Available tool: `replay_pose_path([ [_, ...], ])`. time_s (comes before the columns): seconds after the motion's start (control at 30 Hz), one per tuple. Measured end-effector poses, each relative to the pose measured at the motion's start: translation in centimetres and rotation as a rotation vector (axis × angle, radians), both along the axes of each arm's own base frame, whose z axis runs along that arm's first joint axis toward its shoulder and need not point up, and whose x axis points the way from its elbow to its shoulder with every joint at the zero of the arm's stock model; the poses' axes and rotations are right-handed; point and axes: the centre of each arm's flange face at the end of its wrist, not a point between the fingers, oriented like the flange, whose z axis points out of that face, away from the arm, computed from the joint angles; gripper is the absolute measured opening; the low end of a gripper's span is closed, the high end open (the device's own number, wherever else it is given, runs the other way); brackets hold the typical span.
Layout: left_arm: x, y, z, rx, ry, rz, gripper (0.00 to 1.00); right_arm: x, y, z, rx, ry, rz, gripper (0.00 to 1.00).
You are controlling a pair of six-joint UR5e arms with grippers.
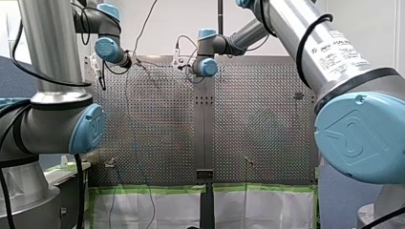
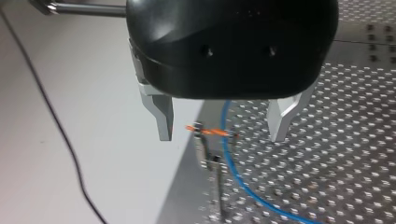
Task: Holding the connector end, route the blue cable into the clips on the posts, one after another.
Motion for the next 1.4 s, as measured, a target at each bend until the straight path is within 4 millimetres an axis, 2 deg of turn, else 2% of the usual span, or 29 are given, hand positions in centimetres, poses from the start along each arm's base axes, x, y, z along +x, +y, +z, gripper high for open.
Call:
replay_pose_path([
  [0.23, 0.2, -0.3, -0.6, 0.057, 0.064, -0.013, 1.0, 0.0, -0.1, 0.0, 0.0, 0.0, -0.001, 0.0],
  [0.53, 0.6, -0.6, 2.4, 0.153, 0.059, -0.029, 1.0, -0.1, -0.1, 0.0, -0.001, 0.0, -0.004, 0.0],
  [0.67, 0.7, -0.9, 3.0, 0.181, 0.053, -0.038, 1.0, -0.1, -0.1, 0.0, 0.0, 0.0, -0.005, 0.0],
  [1.4, 1.2, -1.8, 2.0, 0.205, 0.08, -0.076, 1.0, -0.1, -0.2, 0.0, 0.001, 0.001, -0.007, 0.0],
])
